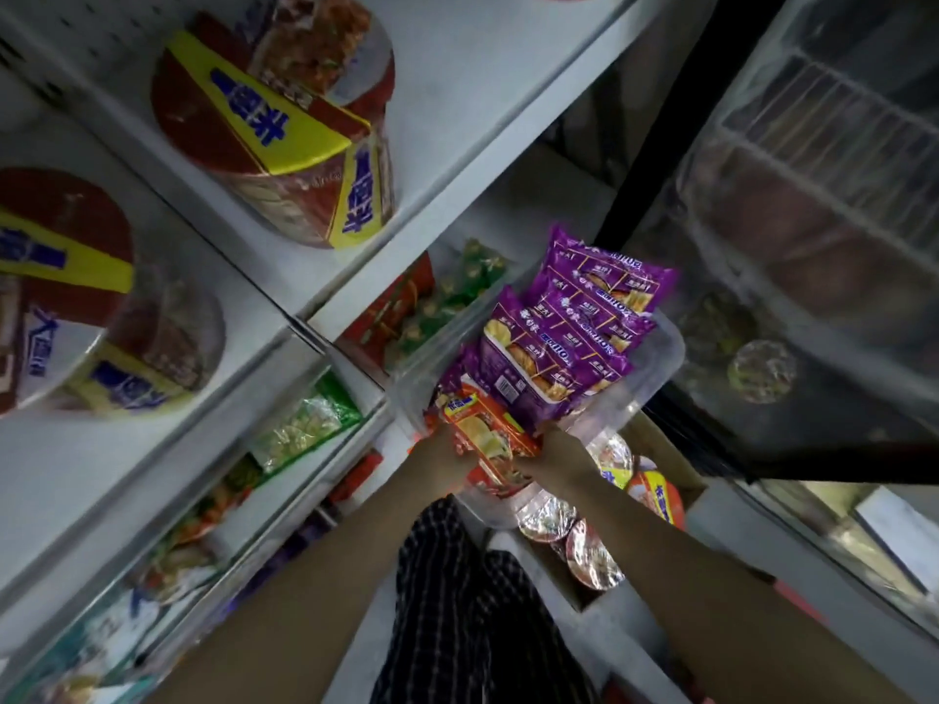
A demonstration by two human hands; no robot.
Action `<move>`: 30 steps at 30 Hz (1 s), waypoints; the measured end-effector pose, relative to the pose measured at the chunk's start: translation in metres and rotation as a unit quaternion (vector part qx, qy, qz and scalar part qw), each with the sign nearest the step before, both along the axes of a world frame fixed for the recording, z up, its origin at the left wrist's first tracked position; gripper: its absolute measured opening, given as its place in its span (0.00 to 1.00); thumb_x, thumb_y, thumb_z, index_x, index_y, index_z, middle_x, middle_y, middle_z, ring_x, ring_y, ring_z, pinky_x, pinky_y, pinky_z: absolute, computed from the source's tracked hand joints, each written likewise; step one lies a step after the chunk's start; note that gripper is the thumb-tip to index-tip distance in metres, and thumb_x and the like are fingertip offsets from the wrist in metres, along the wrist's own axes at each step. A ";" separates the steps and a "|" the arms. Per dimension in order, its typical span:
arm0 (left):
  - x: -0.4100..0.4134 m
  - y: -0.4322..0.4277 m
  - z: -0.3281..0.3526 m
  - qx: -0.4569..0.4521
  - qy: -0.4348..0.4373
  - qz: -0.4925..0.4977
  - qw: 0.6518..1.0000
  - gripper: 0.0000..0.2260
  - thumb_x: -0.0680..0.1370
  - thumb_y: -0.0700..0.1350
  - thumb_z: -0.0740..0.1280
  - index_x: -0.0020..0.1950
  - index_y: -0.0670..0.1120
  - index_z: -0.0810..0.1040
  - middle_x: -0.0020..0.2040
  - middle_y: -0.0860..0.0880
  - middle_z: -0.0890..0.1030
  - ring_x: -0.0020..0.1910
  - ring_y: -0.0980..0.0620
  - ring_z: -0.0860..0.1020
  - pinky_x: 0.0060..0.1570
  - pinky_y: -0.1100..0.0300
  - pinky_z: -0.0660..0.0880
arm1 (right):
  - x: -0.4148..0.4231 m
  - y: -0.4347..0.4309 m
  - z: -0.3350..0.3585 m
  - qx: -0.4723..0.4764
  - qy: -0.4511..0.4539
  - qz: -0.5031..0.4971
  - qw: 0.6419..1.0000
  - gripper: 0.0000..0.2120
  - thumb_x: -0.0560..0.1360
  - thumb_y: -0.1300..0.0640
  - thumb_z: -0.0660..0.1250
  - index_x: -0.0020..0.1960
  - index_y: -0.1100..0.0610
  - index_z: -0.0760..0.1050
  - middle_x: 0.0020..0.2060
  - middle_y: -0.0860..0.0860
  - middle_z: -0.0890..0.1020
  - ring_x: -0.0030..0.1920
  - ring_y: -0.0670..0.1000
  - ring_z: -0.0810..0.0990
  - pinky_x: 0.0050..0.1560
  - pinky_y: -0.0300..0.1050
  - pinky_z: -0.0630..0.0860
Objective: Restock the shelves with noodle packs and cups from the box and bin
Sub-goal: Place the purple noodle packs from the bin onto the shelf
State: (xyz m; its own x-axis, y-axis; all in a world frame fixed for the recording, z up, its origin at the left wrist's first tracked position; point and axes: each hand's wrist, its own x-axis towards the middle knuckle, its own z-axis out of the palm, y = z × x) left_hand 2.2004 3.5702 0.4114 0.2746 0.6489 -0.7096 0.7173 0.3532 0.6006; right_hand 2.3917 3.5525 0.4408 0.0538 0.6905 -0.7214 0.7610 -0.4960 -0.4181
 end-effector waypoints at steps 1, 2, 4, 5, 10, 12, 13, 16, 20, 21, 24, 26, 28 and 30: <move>0.005 -0.002 0.010 -0.019 0.015 0.015 1.000 0.29 0.75 0.56 0.69 0.73 0.48 0.66 0.65 0.44 0.78 0.57 0.45 0.80 0.56 0.52 0.78 | -0.003 0.000 -0.006 -0.002 -0.020 0.012 1.000 0.34 0.68 0.39 0.74 0.67 0.55 0.70 0.55 0.54 0.83 0.55 0.57 0.82 0.52 0.43 0.77; 0.009 -0.002 0.018 -0.024 0.027 0.015 0.999 0.24 0.78 0.53 0.68 0.71 0.48 0.67 0.63 0.47 0.79 0.55 0.47 0.80 0.53 0.56 0.77 | -0.005 0.001 -0.014 -0.001 -0.037 0.028 0.999 0.33 0.68 0.37 0.73 0.67 0.52 0.70 0.55 0.53 0.83 0.55 0.57 0.81 0.53 0.47 0.79; 0.015 -0.006 0.018 -0.019 0.024 0.021 0.999 0.20 0.79 0.53 0.68 0.68 0.48 0.72 0.61 0.49 0.80 0.55 0.49 0.81 0.53 0.58 0.77 | -0.011 0.001 -0.023 0.011 -0.059 0.059 0.996 0.28 0.70 0.38 0.71 0.65 0.48 0.71 0.53 0.51 0.83 0.55 0.57 0.81 0.55 0.49 0.79; 0.017 -0.007 0.020 -0.036 0.018 0.042 0.998 0.19 0.78 0.53 0.68 0.67 0.47 0.73 0.60 0.48 0.81 0.54 0.48 0.81 0.54 0.55 0.78 | -0.014 -0.001 -0.022 0.020 -0.063 0.067 0.996 0.23 0.72 0.41 0.71 0.64 0.48 0.73 0.52 0.51 0.83 0.55 0.56 0.81 0.55 0.49 0.79; 0.016 -0.006 0.040 -0.112 -0.005 0.166 0.980 0.22 0.79 0.58 0.66 0.67 0.45 0.73 0.56 0.42 0.81 0.57 0.40 0.81 0.54 0.48 0.79 | -0.017 -0.023 -0.018 0.088 -0.107 0.126 0.982 0.12 0.78 0.50 0.65 0.60 0.47 0.77 0.49 0.48 0.84 0.51 0.52 0.82 0.55 0.48 0.79; 0.011 -0.005 0.056 -0.175 -0.044 0.230 0.956 0.27 0.75 0.67 0.65 0.63 0.48 0.75 0.54 0.47 0.80 0.55 0.45 0.81 0.49 0.49 0.81 | -0.012 -0.028 -0.007 0.125 -0.098 0.153 0.975 0.11 0.78 0.50 0.65 0.59 0.48 0.78 0.48 0.49 0.84 0.49 0.53 0.83 0.52 0.47 0.79; 0.008 -0.005 0.064 -0.203 -0.069 0.256 0.943 0.28 0.73 0.70 0.64 0.60 0.48 0.77 0.55 0.48 0.80 0.55 0.46 0.81 0.48 0.48 0.81 | -0.008 -0.028 0.000 0.146 -0.091 0.164 0.971 0.11 0.78 0.51 0.65 0.59 0.49 0.78 0.48 0.49 0.84 0.48 0.53 0.83 0.51 0.46 0.79; 0.000 -0.004 0.089 -0.224 -0.141 0.306 0.915 0.28 0.71 0.72 0.64 0.54 0.50 0.78 0.58 0.44 0.80 0.56 0.45 0.81 0.47 0.45 0.82 | 0.008 -0.025 0.027 0.205 -0.087 0.198 0.955 0.14 0.78 0.49 0.65 0.62 0.46 0.77 0.51 0.49 0.83 0.51 0.53 0.82 0.51 0.45 0.79; -0.008 0.009 0.123 -0.222 -0.216 0.404 0.861 0.33 0.74 0.70 0.62 0.61 0.41 0.74 0.57 0.38 0.81 0.52 0.41 0.83 0.43 0.47 0.83 | 0.033 -0.019 0.068 0.295 -0.122 0.257 0.912 0.22 0.72 0.51 0.72 0.66 0.45 0.76 0.54 0.49 0.83 0.55 0.57 0.80 0.52 0.49 0.79; -0.010 0.014 0.132 -0.223 -0.219 0.399 0.862 0.34 0.74 0.68 0.63 0.64 0.40 0.74 0.56 0.38 0.82 0.50 0.42 0.84 0.40 0.50 0.83 | 0.039 -0.016 0.078 0.341 -0.137 0.270 0.890 0.23 0.68 0.52 0.76 0.63 0.48 0.79 0.51 0.49 0.83 0.52 0.57 0.81 0.48 0.50 0.80; -0.009 0.022 0.161 -0.238 -0.238 0.368 0.867 0.27 0.75 0.59 0.69 0.64 0.40 0.76 0.50 0.40 0.85 0.43 0.45 0.85 0.33 0.56 0.82 | 0.057 -0.010 0.107 0.523 -0.154 0.314 0.777 0.15 0.68 0.56 0.70 0.54 0.52 0.83 0.45 0.49 0.83 0.43 0.54 0.79 0.36 0.46 0.80; -0.004 0.022 0.178 -0.228 -0.235 0.344 0.880 0.25 0.72 0.52 0.73 0.64 0.40 0.75 0.47 0.41 0.86 0.41 0.46 0.85 0.33 0.55 0.82 | 0.067 -0.004 0.127 0.574 -0.165 0.332 0.730 0.16 0.70 0.57 0.65 0.56 0.52 0.83 0.46 0.49 0.83 0.46 0.52 0.73 0.37 0.46 0.78; 0.003 0.023 0.193 -0.202 -0.233 0.332 0.891 0.26 0.70 0.48 0.75 0.64 0.39 0.75 0.48 0.40 0.86 0.40 0.45 0.85 0.35 0.53 0.82 | 0.077 -0.001 0.144 0.590 -0.158 0.325 0.722 0.16 0.71 0.55 0.67 0.57 0.50 0.83 0.48 0.48 0.83 0.47 0.50 0.70 0.38 0.46 0.77; 0.008 0.027 0.208 -0.163 -0.235 0.324 0.902 0.26 0.69 0.46 0.76 0.65 0.39 0.75 0.51 0.39 0.85 0.43 0.45 0.85 0.39 0.51 0.83 | 0.085 0.003 0.158 0.579 -0.139 0.323 0.736 0.16 0.73 0.48 0.65 0.60 0.48 0.81 0.51 0.47 0.82 0.48 0.49 0.71 0.42 0.45 0.77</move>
